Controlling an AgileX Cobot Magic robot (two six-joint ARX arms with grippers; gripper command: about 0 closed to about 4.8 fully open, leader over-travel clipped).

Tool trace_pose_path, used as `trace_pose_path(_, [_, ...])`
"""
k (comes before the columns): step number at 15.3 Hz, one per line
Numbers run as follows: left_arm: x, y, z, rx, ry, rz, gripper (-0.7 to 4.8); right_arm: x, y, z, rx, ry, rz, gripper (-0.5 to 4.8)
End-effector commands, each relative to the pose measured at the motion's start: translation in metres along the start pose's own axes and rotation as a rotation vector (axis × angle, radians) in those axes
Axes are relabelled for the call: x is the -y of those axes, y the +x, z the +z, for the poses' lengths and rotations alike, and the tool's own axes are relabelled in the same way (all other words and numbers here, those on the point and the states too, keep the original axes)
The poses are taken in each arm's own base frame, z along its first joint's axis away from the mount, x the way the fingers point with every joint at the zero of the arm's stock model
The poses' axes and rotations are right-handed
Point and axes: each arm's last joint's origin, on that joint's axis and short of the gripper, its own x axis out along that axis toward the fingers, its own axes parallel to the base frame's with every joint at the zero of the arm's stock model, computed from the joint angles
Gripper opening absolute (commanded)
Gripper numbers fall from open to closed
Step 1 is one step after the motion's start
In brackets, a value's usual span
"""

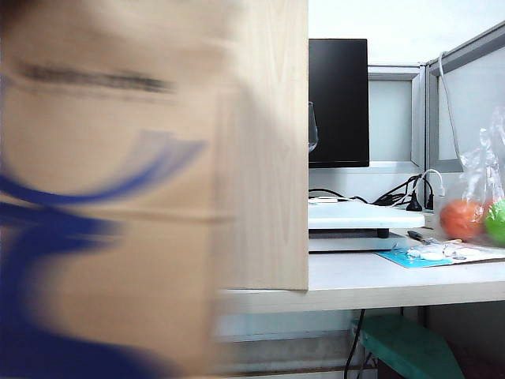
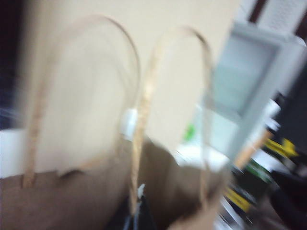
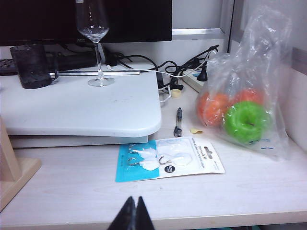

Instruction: Pick up the paper bag and hang it on the hook.

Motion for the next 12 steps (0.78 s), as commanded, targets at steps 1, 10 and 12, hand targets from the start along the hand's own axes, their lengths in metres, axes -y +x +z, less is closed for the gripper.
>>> trace_pose_path(1, [0.008,0.03,-0.011,-0.004,0.002,-0.026,-0.05,0.0,0.0,-0.001,0.004,0.004,0.001,0.0])
trace_pose_path(10, [0.0,0.059,-0.035,-0.038,0.049,0.211,-0.05,0.0,0.0,-0.001,0.004,0.004,0.002,-0.01])
trace_pose_path(12, [0.001,0.059,-0.035,-0.049,0.043,0.178,-0.05,0.0,0.0,-0.001,0.004,0.004,0.001,-0.01])
